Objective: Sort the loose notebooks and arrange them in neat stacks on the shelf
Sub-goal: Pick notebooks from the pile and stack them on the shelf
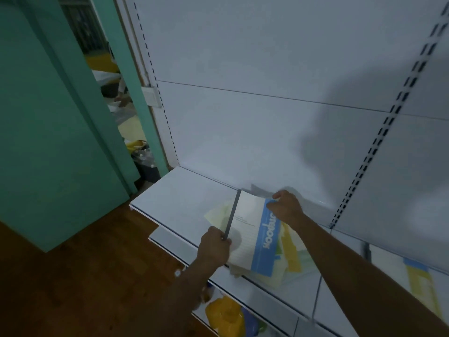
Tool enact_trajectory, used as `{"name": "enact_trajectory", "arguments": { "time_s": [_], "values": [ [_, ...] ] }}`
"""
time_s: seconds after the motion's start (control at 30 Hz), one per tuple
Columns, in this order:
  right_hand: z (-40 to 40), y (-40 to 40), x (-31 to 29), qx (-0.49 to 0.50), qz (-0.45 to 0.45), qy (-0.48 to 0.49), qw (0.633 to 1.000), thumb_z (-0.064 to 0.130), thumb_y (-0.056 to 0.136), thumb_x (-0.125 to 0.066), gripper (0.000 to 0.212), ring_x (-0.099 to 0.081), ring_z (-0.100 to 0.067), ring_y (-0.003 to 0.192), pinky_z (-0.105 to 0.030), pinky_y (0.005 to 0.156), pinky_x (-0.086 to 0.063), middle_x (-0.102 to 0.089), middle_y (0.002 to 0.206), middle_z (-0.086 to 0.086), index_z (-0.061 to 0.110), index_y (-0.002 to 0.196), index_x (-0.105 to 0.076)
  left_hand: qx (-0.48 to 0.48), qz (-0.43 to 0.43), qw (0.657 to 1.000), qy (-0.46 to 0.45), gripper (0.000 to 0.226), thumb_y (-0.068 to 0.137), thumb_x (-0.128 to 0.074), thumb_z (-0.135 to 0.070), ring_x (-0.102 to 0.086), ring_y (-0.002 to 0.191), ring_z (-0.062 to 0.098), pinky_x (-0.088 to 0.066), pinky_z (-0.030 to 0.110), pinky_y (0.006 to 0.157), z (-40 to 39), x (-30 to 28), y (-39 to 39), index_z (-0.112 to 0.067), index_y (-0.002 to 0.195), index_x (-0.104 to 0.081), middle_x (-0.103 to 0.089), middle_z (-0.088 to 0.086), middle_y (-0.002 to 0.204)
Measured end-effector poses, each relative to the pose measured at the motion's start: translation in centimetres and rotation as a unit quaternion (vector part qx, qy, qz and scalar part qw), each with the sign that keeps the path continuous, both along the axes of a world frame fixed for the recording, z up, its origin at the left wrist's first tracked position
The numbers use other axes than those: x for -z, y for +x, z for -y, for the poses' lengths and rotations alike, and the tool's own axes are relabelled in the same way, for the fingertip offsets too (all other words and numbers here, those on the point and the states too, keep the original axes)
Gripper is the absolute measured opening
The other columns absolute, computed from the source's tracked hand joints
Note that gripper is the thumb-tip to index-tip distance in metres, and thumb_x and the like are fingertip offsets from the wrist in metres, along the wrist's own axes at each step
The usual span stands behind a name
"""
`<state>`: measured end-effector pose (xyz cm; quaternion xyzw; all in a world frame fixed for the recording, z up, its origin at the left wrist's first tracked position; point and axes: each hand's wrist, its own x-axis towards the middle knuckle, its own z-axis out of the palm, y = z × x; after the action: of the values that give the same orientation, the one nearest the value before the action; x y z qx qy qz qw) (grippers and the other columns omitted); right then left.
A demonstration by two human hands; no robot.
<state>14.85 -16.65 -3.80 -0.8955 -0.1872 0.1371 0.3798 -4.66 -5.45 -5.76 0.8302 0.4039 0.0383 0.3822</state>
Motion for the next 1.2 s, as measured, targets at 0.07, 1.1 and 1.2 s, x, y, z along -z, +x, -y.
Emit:
{"name": "enact_trajectory", "arguments": {
  "time_s": [0.07,1.1,1.2],
  "values": [
    [1.3,0.7,-0.4,0.003,-0.008,-0.007,1.000,0.014,0.078,-0.059,0.027,-0.046,-0.011,0.047,-0.023,0.051,-0.035,-0.049,0.051,0.001,0.015,0.053,-0.050,0.009,0.025,1.000,-0.008,0.013,0.093,-0.057,-0.022,-0.053,0.085,0.016,-0.047,0.027,0.073,0.5,-0.4,0.6,-0.014,0.096,-0.048,-0.059,0.011,0.105],
    [35.3,4.6,4.6,0.262,-0.006,-0.084,0.961,0.004,0.084,-0.061,0.050,-0.054,-0.029,0.114,-0.025,0.091,-0.042,-0.051,0.129,-0.019,0.003,0.133,-0.049,0.458,-0.051,0.884,0.071,0.072,0.077,-0.076,-0.020,-0.044,0.121,0.020,-0.038,0.025,0.099,29.3,3.7,11.2,-0.010,0.135,-0.035,-0.043,0.010,0.133],
    [35.1,4.9,5.6,0.258,-0.019,-0.071,0.963,0.000,0.082,-0.061,0.053,-0.054,-0.031,0.114,-0.029,0.094,-0.044,-0.050,0.130,-0.019,0.005,0.134,-0.049,0.449,-0.051,0.888,0.086,0.071,0.078,-0.075,-0.022,-0.045,0.120,0.020,-0.039,0.025,0.098,29.7,4.3,11.1,-0.009,0.135,-0.035,-0.042,0.010,0.133]
  ]
}}
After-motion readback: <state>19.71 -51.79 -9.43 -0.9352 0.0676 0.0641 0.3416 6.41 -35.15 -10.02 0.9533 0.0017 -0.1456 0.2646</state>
